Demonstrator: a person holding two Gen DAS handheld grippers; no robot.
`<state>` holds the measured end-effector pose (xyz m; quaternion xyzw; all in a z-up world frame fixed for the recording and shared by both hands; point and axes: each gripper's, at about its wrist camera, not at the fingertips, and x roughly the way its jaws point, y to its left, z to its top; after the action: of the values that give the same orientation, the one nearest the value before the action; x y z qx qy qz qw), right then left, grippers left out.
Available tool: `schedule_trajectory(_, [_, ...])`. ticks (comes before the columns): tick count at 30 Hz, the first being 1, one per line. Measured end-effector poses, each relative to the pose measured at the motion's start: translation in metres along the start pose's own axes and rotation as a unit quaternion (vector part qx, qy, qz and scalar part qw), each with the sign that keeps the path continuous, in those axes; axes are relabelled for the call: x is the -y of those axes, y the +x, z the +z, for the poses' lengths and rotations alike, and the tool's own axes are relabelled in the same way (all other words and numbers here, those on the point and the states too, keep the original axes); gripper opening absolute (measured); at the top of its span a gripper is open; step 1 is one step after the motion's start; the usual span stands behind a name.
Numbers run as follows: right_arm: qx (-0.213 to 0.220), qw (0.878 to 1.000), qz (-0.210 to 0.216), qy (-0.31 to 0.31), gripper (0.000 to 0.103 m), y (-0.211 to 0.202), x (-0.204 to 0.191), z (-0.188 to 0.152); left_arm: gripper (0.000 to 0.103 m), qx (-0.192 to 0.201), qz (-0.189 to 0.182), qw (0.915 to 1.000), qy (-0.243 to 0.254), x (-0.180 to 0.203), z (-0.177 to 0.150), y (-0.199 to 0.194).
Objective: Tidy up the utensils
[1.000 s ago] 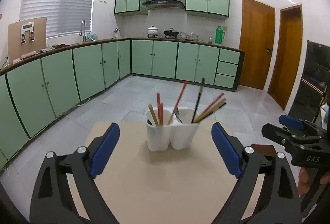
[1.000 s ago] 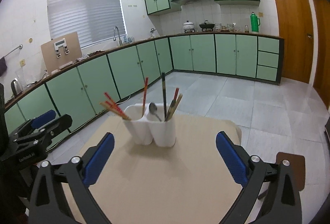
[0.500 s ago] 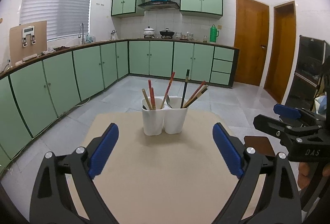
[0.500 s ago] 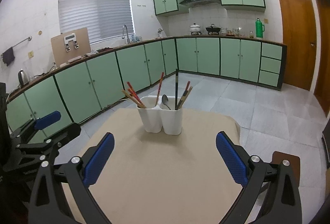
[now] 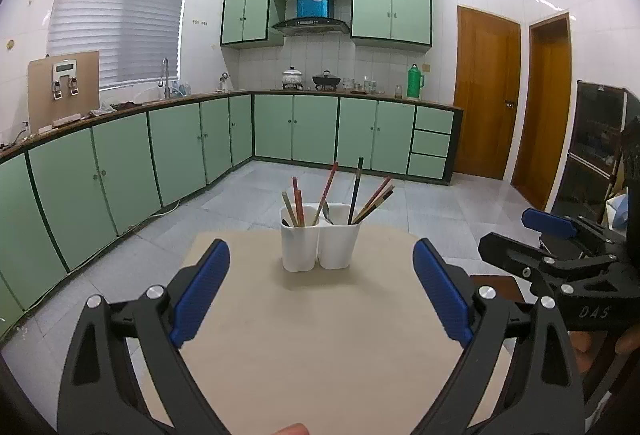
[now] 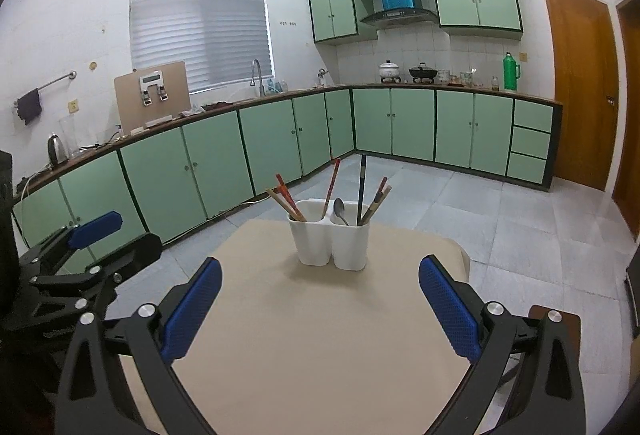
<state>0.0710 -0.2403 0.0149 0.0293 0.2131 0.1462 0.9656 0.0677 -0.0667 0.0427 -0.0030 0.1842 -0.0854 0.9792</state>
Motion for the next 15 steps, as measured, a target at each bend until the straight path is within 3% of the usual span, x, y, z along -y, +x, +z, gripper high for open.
schedule_trajectory(15, [0.017,1.000,0.001,-0.005,0.097,-0.014,-0.010,0.005,0.091,0.011,0.011,0.9999,-0.002,-0.005,0.004,-0.016])
